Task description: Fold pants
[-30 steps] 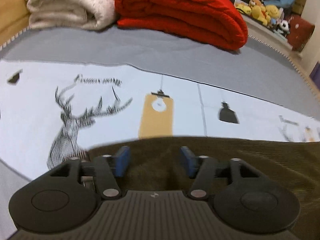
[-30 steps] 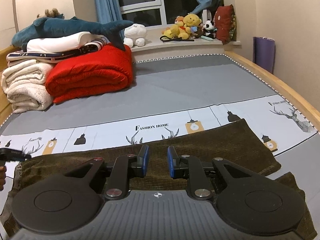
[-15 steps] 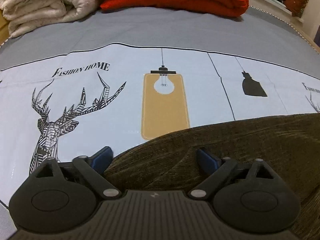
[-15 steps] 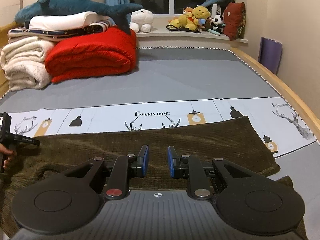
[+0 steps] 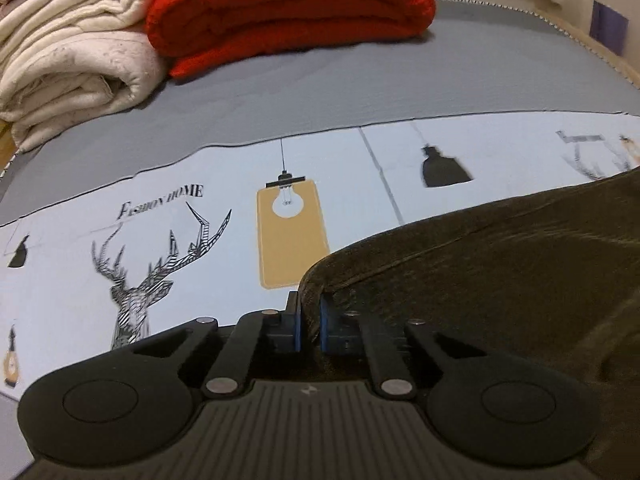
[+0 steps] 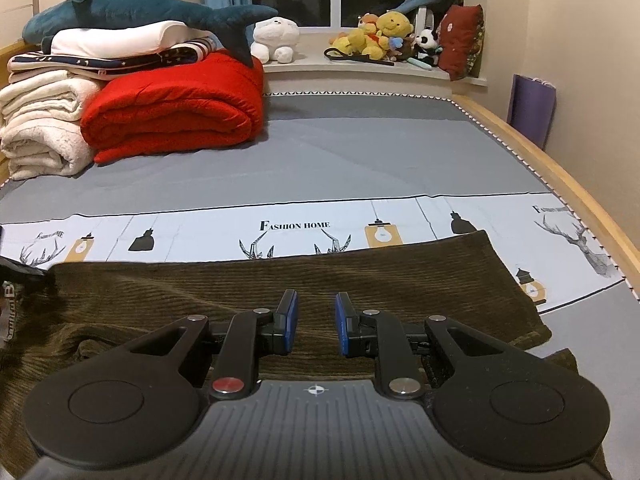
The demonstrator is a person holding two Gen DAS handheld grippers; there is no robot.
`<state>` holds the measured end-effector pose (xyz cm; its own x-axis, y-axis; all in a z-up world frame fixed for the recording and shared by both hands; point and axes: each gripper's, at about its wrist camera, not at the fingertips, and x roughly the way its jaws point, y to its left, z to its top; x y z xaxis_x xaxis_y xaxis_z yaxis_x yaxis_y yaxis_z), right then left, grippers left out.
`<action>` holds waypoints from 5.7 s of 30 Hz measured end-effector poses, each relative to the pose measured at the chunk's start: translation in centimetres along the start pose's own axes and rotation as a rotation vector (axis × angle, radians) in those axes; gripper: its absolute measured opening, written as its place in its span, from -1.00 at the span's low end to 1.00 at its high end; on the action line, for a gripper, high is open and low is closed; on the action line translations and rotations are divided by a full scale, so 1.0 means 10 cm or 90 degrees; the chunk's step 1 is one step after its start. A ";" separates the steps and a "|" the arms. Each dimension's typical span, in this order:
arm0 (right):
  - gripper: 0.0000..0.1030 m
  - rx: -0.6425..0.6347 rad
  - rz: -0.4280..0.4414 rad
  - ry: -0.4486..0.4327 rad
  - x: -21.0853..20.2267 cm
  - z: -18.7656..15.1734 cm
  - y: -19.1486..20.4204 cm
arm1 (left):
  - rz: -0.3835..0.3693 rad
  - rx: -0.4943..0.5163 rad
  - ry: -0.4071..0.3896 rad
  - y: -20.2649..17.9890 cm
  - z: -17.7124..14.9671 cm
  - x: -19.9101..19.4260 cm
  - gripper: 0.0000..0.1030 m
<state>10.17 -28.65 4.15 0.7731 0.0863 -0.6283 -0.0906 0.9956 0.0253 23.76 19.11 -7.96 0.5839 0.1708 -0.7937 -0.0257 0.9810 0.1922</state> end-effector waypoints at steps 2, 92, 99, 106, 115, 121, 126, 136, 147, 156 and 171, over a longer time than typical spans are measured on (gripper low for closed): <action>-0.59 0.004 -0.004 0.000 -0.03 -0.01 -0.03 | -0.004 0.014 0.003 -0.07 -0.04 -0.24 -0.84; -0.90 0.136 0.129 0.131 1.03 -0.05 -0.28 | -0.076 -0.450 0.217 0.82 -1.54 -1.50 -0.44; -0.87 0.097 0.165 0.170 0.85 -0.19 -0.33 | -0.091 -0.452 0.212 0.91 -1.63 -1.59 -0.44; -0.87 0.148 0.147 0.226 1.07 -0.21 -0.36 | -0.113 -0.421 0.216 0.96 -1.62 -1.51 -0.44; -1.00 0.105 0.154 0.222 0.55 -0.23 -0.29 | -0.107 -0.387 0.167 1.01 -1.66 -1.70 -0.45; -1.00 -0.154 0.321 0.295 -0.11 -0.90 0.06 | -0.101 -0.327 0.218 0.98 -1.83 -1.65 -0.40; -0.93 -0.165 0.282 0.327 0.03 -1.09 -0.27 | 0.004 -0.293 0.189 0.93 -1.69 -1.74 0.20; -0.77 0.390 0.109 0.186 0.79 -0.66 -1.91 | -0.019 -0.281 0.128 0.64 -1.31 -1.72 0.21; -0.13 0.465 0.019 0.225 1.73 -0.67 -1.93 | -0.217 0.068 0.129 -0.62 -1.27 -1.60 0.58; -0.69 0.500 0.008 0.221 1.82 -0.68 -1.86 | -0.193 0.249 0.143 -1.28 -1.40 -1.28 0.63; -0.81 0.469 0.023 0.097 0.36 -0.47 -1.91 | -0.223 0.228 0.055 -0.90 -1.37 -1.65 -0.95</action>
<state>11.73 -47.55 -2.31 0.6776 0.1662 -0.7164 0.3704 0.7644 0.5277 3.23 8.70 -4.56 0.4382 -0.1403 -0.8879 0.4477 0.8906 0.0802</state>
